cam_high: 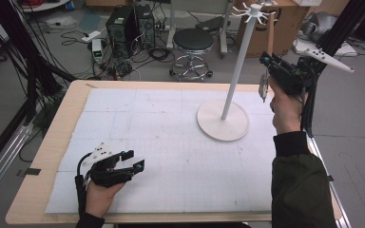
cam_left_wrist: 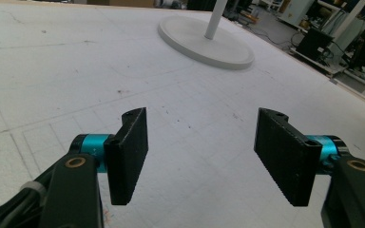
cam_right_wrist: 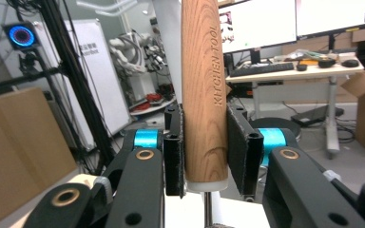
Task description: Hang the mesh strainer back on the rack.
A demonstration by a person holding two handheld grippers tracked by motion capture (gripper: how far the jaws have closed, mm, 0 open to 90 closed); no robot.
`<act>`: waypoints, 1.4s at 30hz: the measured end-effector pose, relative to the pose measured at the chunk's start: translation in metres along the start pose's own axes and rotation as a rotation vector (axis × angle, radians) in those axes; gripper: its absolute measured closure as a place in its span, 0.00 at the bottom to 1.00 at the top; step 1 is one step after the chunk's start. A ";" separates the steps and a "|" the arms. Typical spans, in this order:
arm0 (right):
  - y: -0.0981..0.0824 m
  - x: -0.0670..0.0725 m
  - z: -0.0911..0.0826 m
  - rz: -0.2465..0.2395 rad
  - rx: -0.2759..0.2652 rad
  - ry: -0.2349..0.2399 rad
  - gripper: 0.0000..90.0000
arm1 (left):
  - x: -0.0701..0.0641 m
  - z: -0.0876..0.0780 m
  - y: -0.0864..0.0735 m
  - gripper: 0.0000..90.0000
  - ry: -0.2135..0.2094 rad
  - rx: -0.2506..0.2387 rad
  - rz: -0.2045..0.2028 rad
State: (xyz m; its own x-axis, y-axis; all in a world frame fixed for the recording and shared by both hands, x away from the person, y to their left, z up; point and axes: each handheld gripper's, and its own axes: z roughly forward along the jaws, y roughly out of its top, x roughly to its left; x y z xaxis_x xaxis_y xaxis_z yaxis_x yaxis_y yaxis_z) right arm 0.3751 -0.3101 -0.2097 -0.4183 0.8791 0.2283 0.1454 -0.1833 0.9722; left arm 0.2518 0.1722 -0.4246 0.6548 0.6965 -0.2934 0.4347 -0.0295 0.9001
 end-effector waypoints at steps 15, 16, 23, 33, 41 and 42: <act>-0.004 -0.003 0.004 0.028 0.003 0.006 0.77 | 0.000 -0.001 0.000 0.40 0.001 0.001 -0.002; -0.005 -0.003 0.005 0.033 0.006 0.008 0.77 | 0.000 -0.001 0.000 0.40 -0.001 0.002 0.000; -0.006 -0.004 0.008 0.041 0.015 0.025 0.77 | 0.000 -0.001 -0.001 0.40 0.002 0.001 -0.002; -0.008 -0.008 0.011 0.076 0.022 0.042 0.65 | 0.000 -0.001 -0.001 0.40 0.002 -0.002 -0.002; -0.008 -0.013 0.009 0.095 0.048 0.013 0.36 | -0.001 -0.001 -0.001 0.40 0.002 0.001 -0.001; -0.008 -0.014 0.008 0.104 0.053 0.022 0.35 | -0.001 -0.001 -0.001 0.40 0.002 0.000 -0.001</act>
State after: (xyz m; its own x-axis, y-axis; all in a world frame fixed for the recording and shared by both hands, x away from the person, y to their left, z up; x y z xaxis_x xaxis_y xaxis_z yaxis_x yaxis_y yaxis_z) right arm 0.3871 -0.3172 -0.2208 -0.4180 0.8465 0.3297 0.2362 -0.2492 0.9392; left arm 0.2501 0.1723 -0.4248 0.6528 0.6983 -0.2937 0.4356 -0.0288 0.8997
